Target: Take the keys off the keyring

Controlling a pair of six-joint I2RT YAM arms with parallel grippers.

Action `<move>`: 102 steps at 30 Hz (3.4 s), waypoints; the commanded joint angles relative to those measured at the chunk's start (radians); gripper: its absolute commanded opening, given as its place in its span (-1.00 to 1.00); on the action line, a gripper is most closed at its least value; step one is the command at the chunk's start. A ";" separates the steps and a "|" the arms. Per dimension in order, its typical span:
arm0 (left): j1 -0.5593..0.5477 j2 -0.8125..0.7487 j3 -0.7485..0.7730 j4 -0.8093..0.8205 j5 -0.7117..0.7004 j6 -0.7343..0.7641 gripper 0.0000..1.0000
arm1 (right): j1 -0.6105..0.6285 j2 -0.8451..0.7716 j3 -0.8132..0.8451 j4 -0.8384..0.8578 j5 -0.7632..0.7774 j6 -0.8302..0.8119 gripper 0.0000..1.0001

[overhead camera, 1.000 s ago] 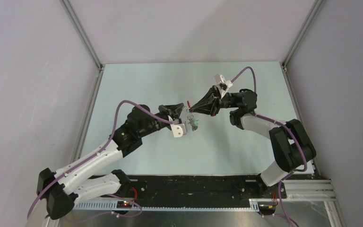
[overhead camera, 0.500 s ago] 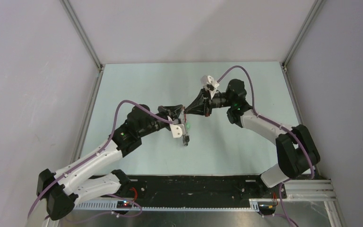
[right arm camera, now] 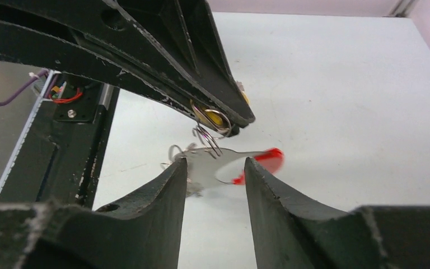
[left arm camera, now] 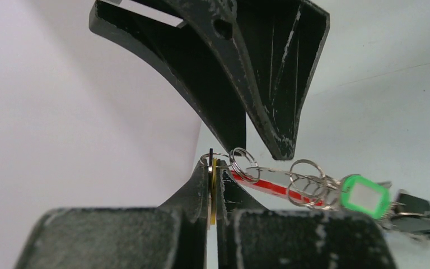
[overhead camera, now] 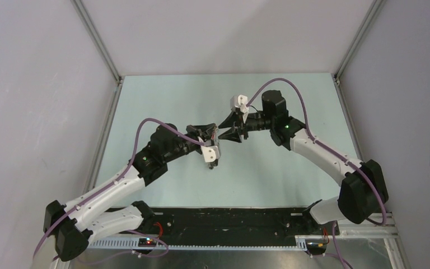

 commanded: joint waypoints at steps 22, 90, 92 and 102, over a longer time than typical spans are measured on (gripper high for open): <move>-0.003 -0.057 0.018 0.066 0.039 -0.012 -1.00 | 0.038 -0.235 -0.404 0.687 0.322 0.461 -0.16; 0.000 -0.046 0.031 0.058 -0.039 -0.038 -1.00 | 0.295 -0.127 -0.401 0.859 0.796 0.221 -0.96; -0.002 -0.047 0.031 0.058 -0.044 -0.038 -1.00 | 0.297 -0.136 -0.407 0.843 0.776 0.198 -1.00; -0.001 -0.048 0.040 0.050 -0.051 -0.053 -1.00 | 0.322 -0.191 -0.419 0.690 0.638 -0.116 -1.00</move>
